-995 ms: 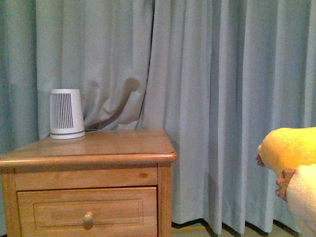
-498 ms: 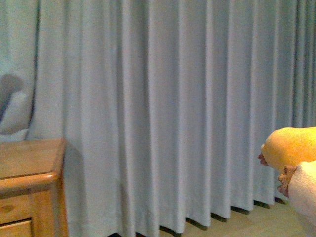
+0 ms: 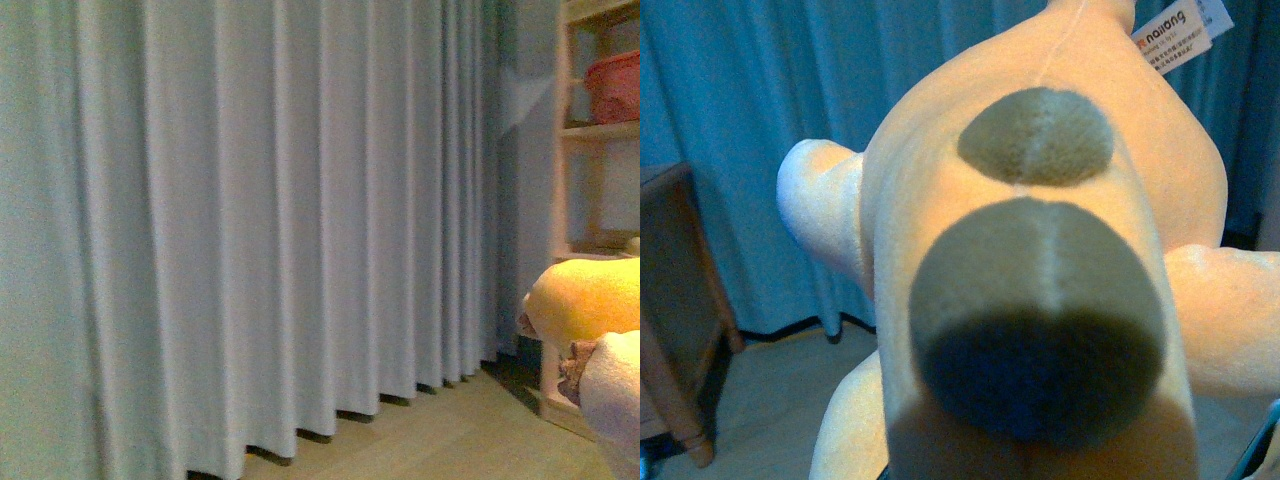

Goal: Put away toys

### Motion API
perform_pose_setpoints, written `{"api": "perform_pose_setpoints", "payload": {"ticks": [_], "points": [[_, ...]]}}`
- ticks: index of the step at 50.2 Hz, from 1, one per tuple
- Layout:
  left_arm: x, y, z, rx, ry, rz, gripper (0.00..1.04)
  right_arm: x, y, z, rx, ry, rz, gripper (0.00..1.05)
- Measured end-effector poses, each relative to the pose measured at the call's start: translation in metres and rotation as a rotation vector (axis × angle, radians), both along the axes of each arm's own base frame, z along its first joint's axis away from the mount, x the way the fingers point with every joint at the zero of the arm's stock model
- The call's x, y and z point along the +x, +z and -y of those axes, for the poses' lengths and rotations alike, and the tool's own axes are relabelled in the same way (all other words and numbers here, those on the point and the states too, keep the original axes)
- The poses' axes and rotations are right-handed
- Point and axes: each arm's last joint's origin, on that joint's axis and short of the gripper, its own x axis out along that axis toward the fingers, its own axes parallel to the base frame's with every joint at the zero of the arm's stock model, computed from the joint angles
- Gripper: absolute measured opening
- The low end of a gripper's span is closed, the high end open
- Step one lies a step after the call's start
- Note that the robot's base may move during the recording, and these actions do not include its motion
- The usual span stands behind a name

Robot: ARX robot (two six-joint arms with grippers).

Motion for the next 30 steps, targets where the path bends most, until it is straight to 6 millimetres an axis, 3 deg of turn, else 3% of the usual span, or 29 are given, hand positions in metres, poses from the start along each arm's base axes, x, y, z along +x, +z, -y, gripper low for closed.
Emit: {"api": "perform_pose_setpoints", "payload": {"ticks": [30], "points": [[0.0000,0.0000,0.0000,0.000,0.000,0.000,0.99,0.0001,-0.0001,0.0000,0.000,0.001,-0.001,0.07]]}}
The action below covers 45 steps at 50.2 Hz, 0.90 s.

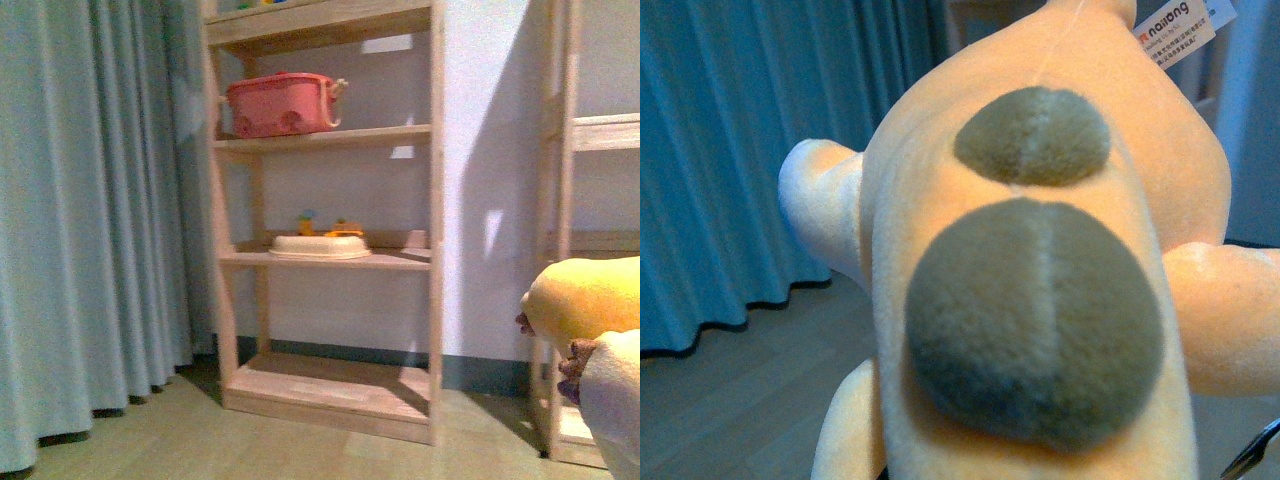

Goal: Put away toys

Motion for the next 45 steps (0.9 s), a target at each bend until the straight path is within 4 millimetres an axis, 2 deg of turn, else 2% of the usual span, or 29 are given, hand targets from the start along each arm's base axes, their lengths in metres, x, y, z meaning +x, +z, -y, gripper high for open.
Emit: {"api": "perform_pose_setpoints", "payload": {"ticks": [45], "points": [[0.0000,0.0000,0.0001,0.000,-0.002,0.000,0.99,-0.0001,0.0000,0.0001,0.000,0.000,0.001,0.07]]}}
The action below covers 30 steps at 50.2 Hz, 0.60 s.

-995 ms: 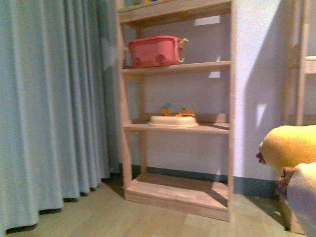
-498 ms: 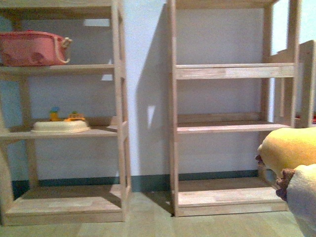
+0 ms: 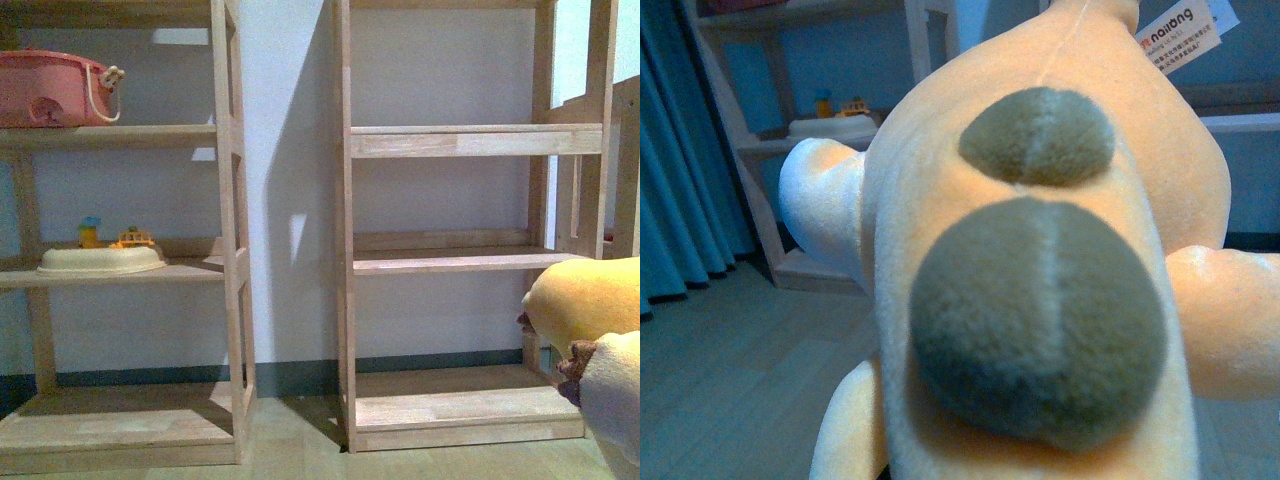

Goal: Put away toys

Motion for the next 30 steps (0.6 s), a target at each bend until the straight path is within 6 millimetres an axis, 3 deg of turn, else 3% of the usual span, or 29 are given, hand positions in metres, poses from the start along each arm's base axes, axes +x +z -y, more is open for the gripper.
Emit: {"api": "perform_pose_setpoints", "payload": {"ticks": [30], "points": [[0.0000,0.0000,0.0000,0.000,0.000,0.000,0.99,0.0000,0.0000,0.0000,0.001,-0.001,0.000,0.07]]}}
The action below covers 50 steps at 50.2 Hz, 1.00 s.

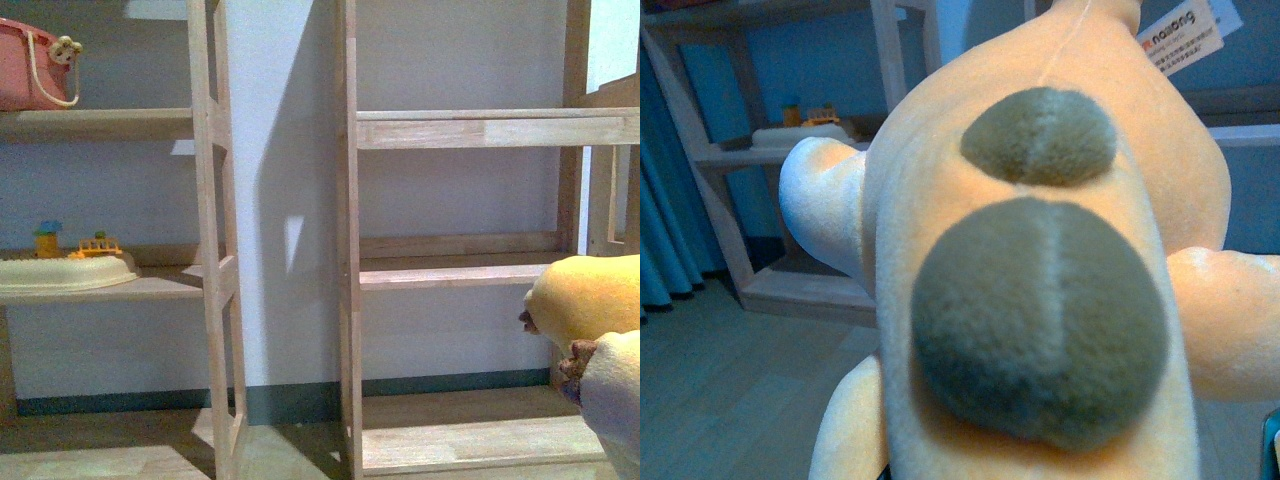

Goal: Put away toys

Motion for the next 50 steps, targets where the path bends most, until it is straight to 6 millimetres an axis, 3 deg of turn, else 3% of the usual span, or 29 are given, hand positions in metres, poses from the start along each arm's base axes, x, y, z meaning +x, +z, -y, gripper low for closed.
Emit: {"api": "perform_pose_setpoints", "payload": {"ticks": [50], "points": [[0.0000,0.0000,0.0000,0.000,0.000,0.000,0.99,0.0001,-0.0002,0.0000,-0.001,0.000,-0.002,0.07]]}}
